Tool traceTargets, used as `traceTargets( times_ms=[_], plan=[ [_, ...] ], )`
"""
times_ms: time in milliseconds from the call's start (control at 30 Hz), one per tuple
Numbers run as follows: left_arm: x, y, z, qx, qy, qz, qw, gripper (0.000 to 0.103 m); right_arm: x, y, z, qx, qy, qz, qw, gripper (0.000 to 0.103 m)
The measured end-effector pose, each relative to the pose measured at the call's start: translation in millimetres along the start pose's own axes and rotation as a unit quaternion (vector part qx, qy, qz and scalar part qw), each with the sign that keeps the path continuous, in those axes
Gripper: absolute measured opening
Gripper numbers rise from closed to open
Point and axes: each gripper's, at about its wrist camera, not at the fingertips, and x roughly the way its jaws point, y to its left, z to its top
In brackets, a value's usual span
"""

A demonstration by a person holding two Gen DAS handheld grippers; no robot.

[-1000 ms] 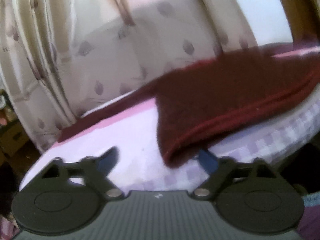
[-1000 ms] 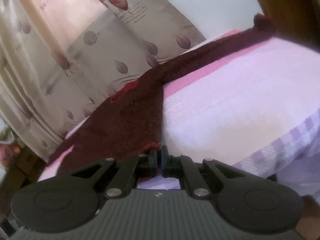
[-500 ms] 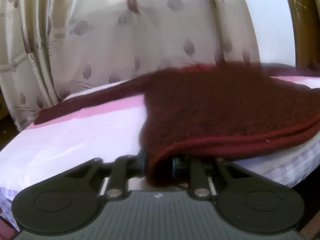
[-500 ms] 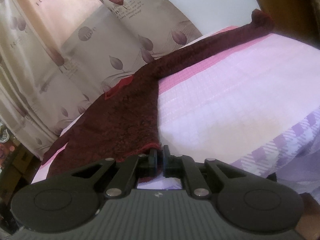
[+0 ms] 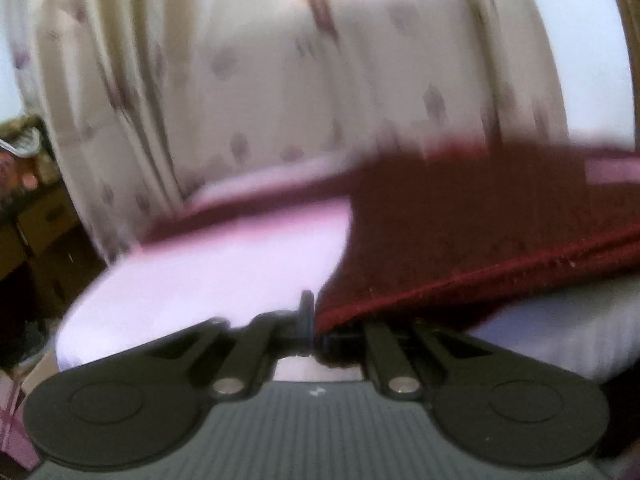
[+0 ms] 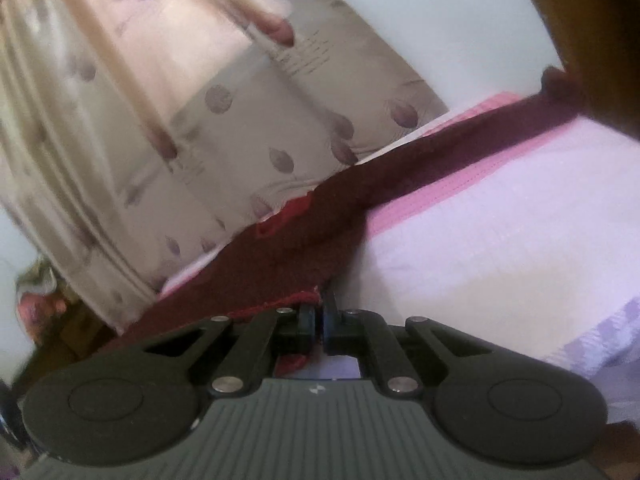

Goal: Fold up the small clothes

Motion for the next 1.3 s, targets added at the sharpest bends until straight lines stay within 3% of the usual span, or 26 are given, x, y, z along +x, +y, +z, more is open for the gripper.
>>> traceTargets(
  times_ms=[67, 167, 233, 300, 400, 500, 567, 700, 833, 1000, 1167, 1300],
  plan=[
    [6.8, -3.9, -21.2, 0.002, 0.025, -0.019, 0.9995, 0.006, 9.5, -9.2, -16.7, -0.001, 0.038, -0.018, 0.999, 0.009],
    [-5.9, -3.8, -32.0, 0.020, -0.007, -0.017, 0.9996, 0.018, 19.5, -22.3, -35.9, -0.003, 0.090, -0.028, 0.996, 0.009],
    [-18.5, 4.3, -32.1, 0.008, -0.020, -0.017, 0.9996, 0.062, 14.6, -24.9, -36.9, 0.012, 0.092, -0.024, 0.995, 0.018],
    [-34.8, 21.4, -33.4, -0.008, -0.056, -0.015, 0.9983, 0.082, 7.5, -27.5, -32.8, 0.014, 0.108, 0.001, 0.994, 0.027],
    [-52.4, 46.0, -27.3, -0.020, -0.076, -0.010, 0.9968, 0.083, -15.5, -33.0, -23.8, 0.014, 0.093, 0.010, 0.995, 0.035],
    [-58.9, 56.8, 4.0, -0.037, -0.097, 0.002, 0.9946, 0.083, -37.4, -40.0, -5.4, 0.029, 0.048, 0.021, 0.998, 0.039],
    [-52.1, 55.2, 33.0, -0.055, -0.112, -0.013, 0.9921, 0.083, -45.0, -44.8, 13.0, 0.031, 0.002, 0.005, 1.000, 0.046],
    [-23.8, 34.5, 83.2, -0.103, -0.148, -0.019, 0.9835, 0.085, -27.2, -62.2, 53.7, 0.040, -0.069, -0.051, 0.995, 0.046],
    [38.6, 10.8, 106.8, -0.135, -0.135, -0.027, 0.9812, 0.088, 7.6, -105.1, 92.5, 0.080, -0.102, -0.086, 0.988, 0.046],
    [120.0, -6.7, 102.1, -0.131, -0.078, -0.012, 0.9882, 0.088, 44.3, -174.5, 134.4, 0.101, -0.126, -0.189, 0.969, 0.049],
    [148.9, -11.9, 90.1, -0.138, -0.042, -0.020, 0.9894, 0.088, 74.1, -238.9, 164.2, 0.148, -0.134, -0.240, 0.950, 0.065],
    [153.0, -11.0, 92.7, -0.135, -0.036, -0.024, 0.9899, 0.088, 110.0, -266.3, 182.1, 0.157, -0.129, -0.252, 0.946, 0.066]
  ],
)
